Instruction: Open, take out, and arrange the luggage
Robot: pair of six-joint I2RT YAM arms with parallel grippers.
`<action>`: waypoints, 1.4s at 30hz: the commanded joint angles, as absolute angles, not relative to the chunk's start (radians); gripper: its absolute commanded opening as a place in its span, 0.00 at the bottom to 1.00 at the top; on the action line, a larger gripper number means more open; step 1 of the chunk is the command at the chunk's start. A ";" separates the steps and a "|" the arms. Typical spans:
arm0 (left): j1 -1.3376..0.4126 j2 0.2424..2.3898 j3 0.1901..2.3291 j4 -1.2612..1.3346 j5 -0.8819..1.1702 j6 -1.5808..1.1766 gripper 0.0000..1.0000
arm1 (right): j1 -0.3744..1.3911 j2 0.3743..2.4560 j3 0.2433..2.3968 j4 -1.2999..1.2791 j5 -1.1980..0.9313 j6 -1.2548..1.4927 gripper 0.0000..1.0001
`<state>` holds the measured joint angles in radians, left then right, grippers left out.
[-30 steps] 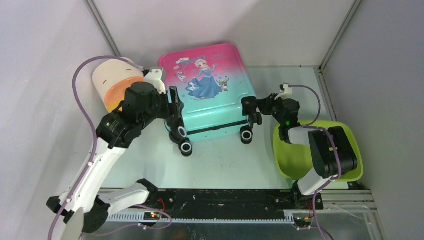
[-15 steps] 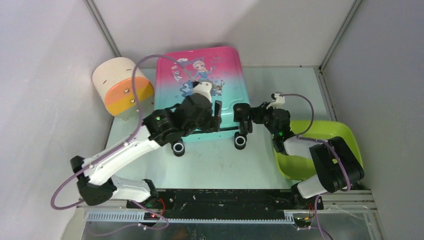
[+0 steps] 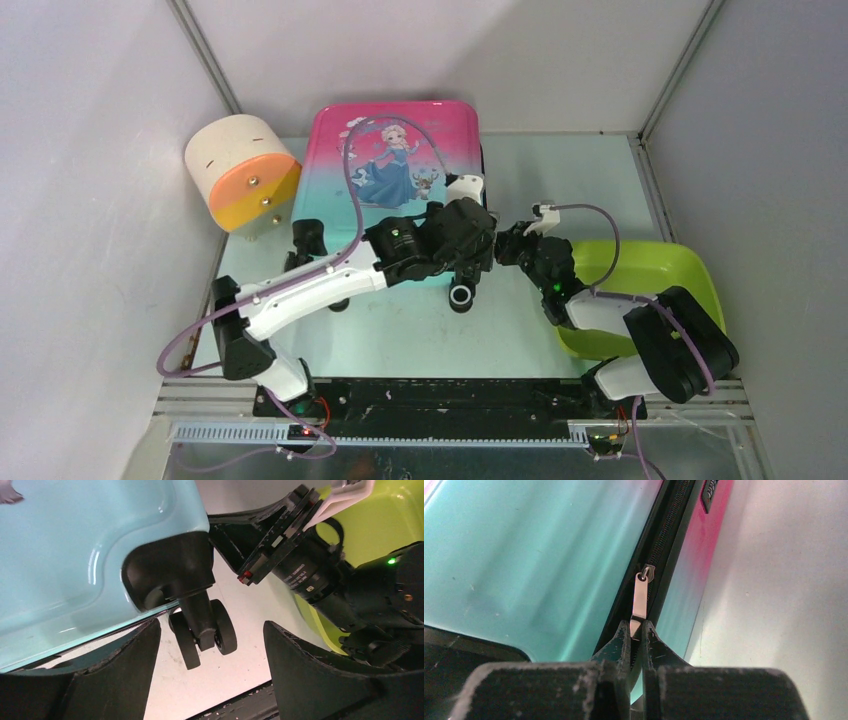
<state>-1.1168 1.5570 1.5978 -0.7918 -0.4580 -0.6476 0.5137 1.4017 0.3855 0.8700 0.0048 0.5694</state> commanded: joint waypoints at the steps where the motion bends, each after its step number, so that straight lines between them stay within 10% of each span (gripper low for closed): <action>1: -1.129 1.592 1.623 -0.822 -0.486 -0.725 0.82 | 0.551 1.381 0.359 0.883 -0.109 0.592 0.00; 16: -1.157 1.740 1.668 -0.962 -0.518 -0.739 0.76 | 0.544 1.341 0.321 0.911 -0.099 0.591 0.00; 28: -1.241 1.681 1.647 -0.803 -0.484 -0.510 0.02 | 0.534 1.054 0.293 0.585 -0.012 0.550 0.00; 42: -1.274 1.397 1.299 -0.510 -0.214 -0.384 0.00 | 0.547 0.802 0.263 0.362 0.142 0.550 0.00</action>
